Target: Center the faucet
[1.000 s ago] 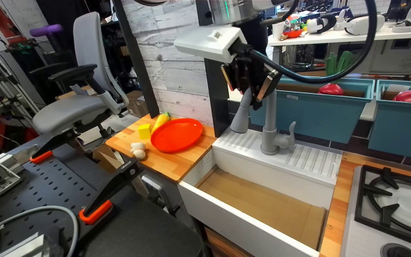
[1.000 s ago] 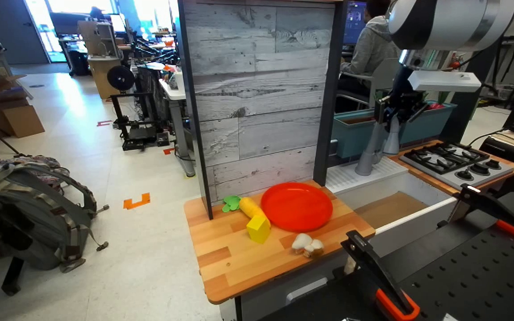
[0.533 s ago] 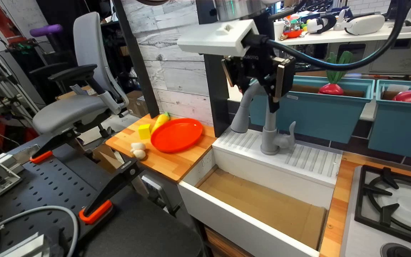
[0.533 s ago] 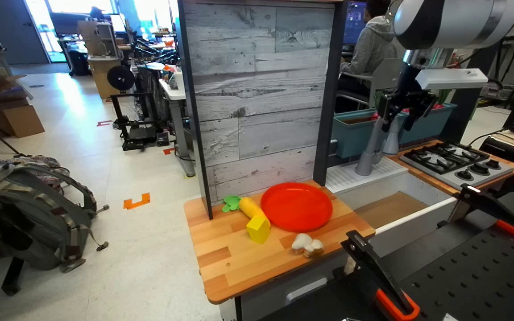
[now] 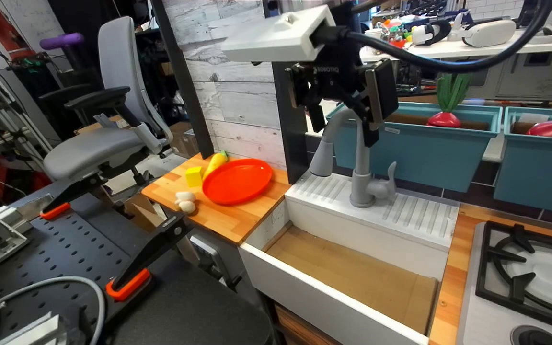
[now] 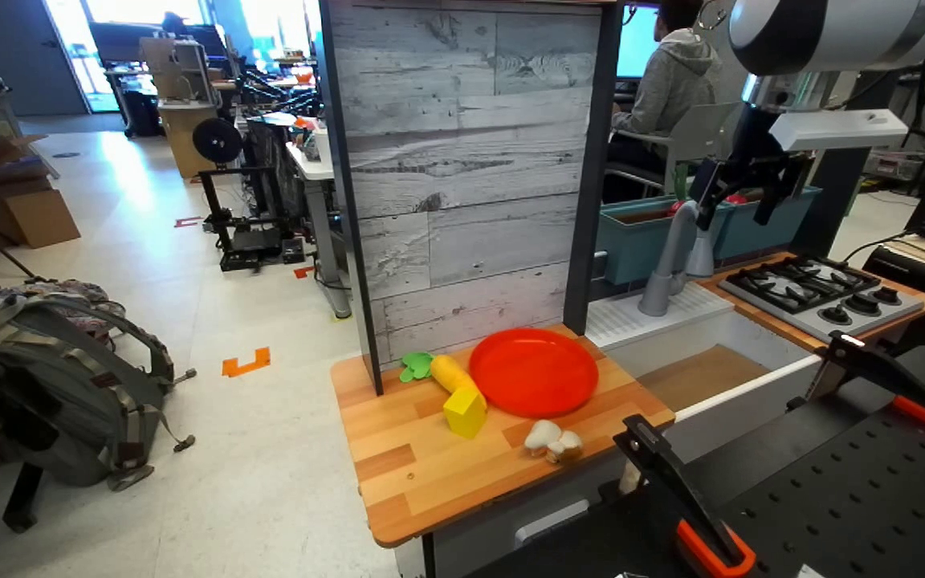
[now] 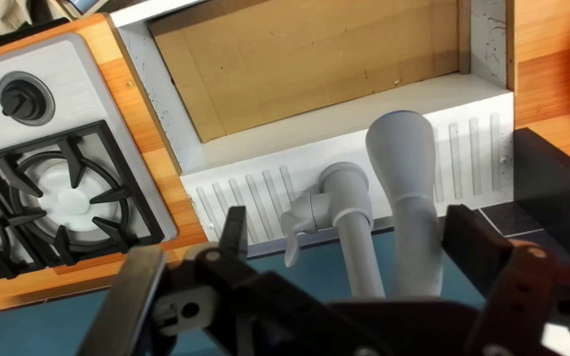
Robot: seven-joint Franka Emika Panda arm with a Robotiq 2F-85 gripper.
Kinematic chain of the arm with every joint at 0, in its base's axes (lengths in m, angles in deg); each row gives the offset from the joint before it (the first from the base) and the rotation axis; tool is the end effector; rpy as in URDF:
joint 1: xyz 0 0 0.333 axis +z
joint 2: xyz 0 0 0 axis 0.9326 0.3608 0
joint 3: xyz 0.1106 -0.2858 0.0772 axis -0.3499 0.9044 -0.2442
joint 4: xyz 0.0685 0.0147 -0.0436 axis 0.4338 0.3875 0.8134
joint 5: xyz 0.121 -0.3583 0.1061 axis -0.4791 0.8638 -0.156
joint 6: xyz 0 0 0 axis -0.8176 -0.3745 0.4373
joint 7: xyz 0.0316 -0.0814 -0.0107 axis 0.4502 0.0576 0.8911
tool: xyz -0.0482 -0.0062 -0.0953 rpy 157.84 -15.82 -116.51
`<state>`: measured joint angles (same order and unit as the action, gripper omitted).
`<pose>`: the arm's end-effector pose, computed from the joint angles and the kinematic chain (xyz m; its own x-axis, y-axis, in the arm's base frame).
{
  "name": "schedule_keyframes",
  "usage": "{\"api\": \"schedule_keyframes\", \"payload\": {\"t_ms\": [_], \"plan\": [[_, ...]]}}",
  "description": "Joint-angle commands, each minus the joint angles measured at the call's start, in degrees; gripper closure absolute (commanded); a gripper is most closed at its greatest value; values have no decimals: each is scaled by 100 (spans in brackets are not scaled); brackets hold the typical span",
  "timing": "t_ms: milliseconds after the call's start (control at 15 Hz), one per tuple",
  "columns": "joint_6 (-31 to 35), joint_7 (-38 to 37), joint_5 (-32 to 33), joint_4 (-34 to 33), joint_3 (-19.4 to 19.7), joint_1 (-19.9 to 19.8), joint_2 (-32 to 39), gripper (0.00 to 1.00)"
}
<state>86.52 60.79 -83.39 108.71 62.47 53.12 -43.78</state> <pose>0.5634 -0.2190 0.1744 0.9635 -0.2234 0.1474 -0.2339 -0.9705 0.0579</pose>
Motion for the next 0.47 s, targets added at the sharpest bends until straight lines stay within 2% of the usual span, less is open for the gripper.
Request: {"api": "schedule_keyframes", "payload": {"t_ms": [0, 200, 267, 400], "plan": [[-183, 119, 27, 1133, 13, 17, -1199, 0], [-31, 18, 62, 1968, 70, 185, -2120, 0], [-17, 53, -30, 1252, 58, 108, -1318, 0], [-20, 47, -27, 1685, 82, 199, -1834, 0]]}}
